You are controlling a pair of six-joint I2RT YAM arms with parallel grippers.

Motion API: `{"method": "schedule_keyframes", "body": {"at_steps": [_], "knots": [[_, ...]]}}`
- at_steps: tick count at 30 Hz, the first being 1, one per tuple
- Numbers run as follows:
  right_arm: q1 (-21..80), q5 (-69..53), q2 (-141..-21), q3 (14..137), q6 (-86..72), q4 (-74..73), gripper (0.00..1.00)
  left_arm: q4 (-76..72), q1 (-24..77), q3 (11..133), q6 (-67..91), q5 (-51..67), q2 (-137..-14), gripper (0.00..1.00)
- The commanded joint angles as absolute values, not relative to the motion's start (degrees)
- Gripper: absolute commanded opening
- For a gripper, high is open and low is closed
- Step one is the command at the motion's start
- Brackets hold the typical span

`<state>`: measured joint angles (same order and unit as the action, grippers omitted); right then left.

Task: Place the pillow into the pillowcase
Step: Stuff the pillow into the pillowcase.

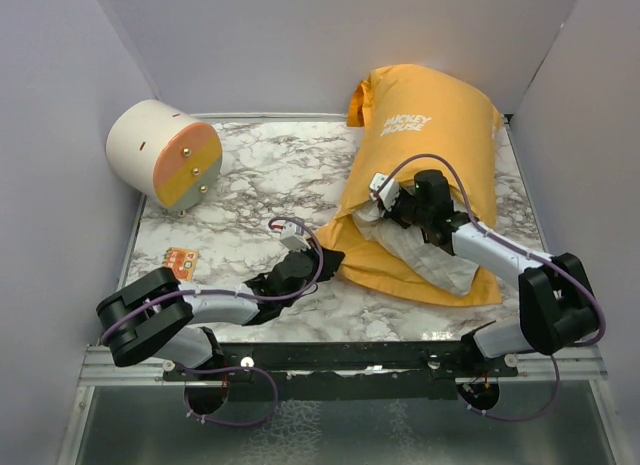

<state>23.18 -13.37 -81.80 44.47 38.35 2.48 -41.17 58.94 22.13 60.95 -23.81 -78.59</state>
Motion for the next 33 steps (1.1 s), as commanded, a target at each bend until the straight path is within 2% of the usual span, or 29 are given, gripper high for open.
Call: {"method": "schedule_keyframes", "body": {"at_steps": [1, 7, 10, 14, 18, 24, 30, 33], "knots": [[19.8, -15.6, -84.0, 46.9, 34.6, -5.9, 0.01, -37.7, 59.5, 23.5, 61.6, -21.1, -77.6, 0.0], [19.8, -16.3, -84.9, 46.3, 34.2, -5.5, 0.01, -34.4, 60.0, 25.6, 59.4, -19.8, -73.2, 0.34], [19.8, -16.5, -84.7, 46.5, 34.2, -5.5, 0.01, -32.7, 60.2, 26.9, 57.7, -19.7, -70.8, 0.38], [19.8, -17.3, -84.2, 47.1, 33.8, -5.6, 0.01, -36.7, 60.3, 28.7, 57.6, -17.1, -72.6, 0.4], [19.8, -17.2, -83.7, 47.8, 33.6, -5.8, 0.01, -42.7, 60.5, 33.1, 59.8, -13.4, -81.9, 0.4], [19.8, -16.7, -82.5, 49.0, 32.8, -5.9, 0.01, -51.0, 62.2, 35.5, 65.1, -21.9, -95.0, 0.41], [19.8, -17.2, -82.1, 49.9, 32.3, -6.3, 0.01, -40.1, 64.1, 44.0, 72.3, -28.5, -104.2, 0.4], [19.7, -16.8, -81.1, 50.6, 32.5, -6.4, 0.01, -36.3, 65.4, 43.9, 78.0, -30.5, -106.3, 0.41]]}}
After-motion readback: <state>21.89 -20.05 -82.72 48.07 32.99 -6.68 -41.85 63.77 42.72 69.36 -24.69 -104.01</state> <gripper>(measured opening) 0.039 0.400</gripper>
